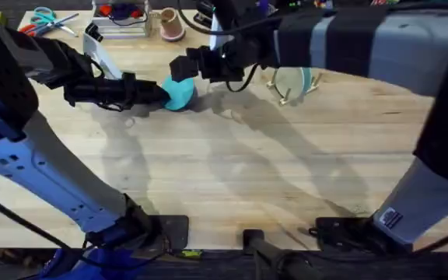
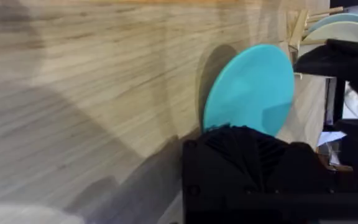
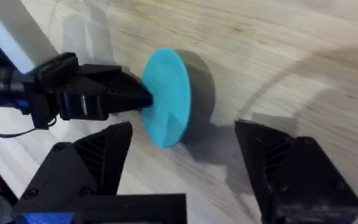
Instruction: Pick up the plates from the table one by one and place each into a slot on the dish rack.
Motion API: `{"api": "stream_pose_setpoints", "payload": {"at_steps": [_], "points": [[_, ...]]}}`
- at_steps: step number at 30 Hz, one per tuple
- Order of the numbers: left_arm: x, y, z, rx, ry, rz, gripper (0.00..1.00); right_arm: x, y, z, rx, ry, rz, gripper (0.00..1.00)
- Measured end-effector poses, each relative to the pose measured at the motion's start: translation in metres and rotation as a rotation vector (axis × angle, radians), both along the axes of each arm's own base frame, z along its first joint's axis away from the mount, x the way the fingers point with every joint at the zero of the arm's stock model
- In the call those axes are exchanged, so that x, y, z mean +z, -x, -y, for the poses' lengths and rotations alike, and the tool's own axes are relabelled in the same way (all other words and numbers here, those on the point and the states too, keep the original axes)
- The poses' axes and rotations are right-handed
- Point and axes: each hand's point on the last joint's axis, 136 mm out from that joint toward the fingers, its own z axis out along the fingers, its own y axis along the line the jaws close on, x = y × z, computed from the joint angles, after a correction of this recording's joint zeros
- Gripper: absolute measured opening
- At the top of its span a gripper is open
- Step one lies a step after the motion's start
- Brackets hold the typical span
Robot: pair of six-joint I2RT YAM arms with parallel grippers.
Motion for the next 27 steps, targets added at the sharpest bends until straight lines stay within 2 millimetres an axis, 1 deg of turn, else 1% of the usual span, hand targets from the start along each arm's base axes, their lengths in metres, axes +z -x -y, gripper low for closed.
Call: {"api": "stream_pose_setpoints", "payload": {"at_steps": [4,9,14,16,18,19,22,23,25,26,27], "points": [[0.0,0.0,0.0,0.0,0.0,0.0,0.041,-0.009,0.003,-0.015,-0.009,-0.024,-0.015,0.99],[0.0,0.0,0.0,0.0,0.0,0.0,0.041,-0.018,0.006,-0.028,-0.053,-0.047,-0.048,0.99],[0.0,0.0,0.0,0.0,0.0,0.0,0.04,-0.034,0.003,-0.03,-0.118,-0.058,-0.1,0.987],[0.0,0.0,0.0,0.0,0.0,0.0,0.04,-0.035,0.001,-0.03,-0.137,-0.066,-0.107,0.946],[0.0,0.0,0.0,0.0,0.0,0.0,0.041,-0.033,-0.001,-0.032,-0.148,-0.081,-0.104,0.87],[0.0,0.0,0.0,0.0,0.0,0.0,0.041,-0.032,-0.001,-0.032,-0.151,-0.082,-0.106,0.813],[0.0,0.0,0.0,0.0,0.0,0.0,0.041,-0.033,-0.002,-0.032,-0.159,-0.086,-0.113,0.596],[0.0,0.0,0.0,0.0,0.0,0.0,0.041,-0.032,-0.001,-0.032,-0.16,-0.087,-0.114,0.513],[0.0,0.0,0.0,0.0,0.0,0.0,0.041,-0.033,-0.001,-0.032,-0.162,-0.089,-0.12,0.285],[0.0,0.0,0.0,0.0,0.0,0.0,0.041,-0.034,-0.001,-0.031,-0.167,-0.081,-0.122,0.141],[0.0,0.0,0.0,0.0,0.001,0.0,0.041,-0.034,-0.001,-0.029,-0.172,-0.081,-0.129,0.068]]}}
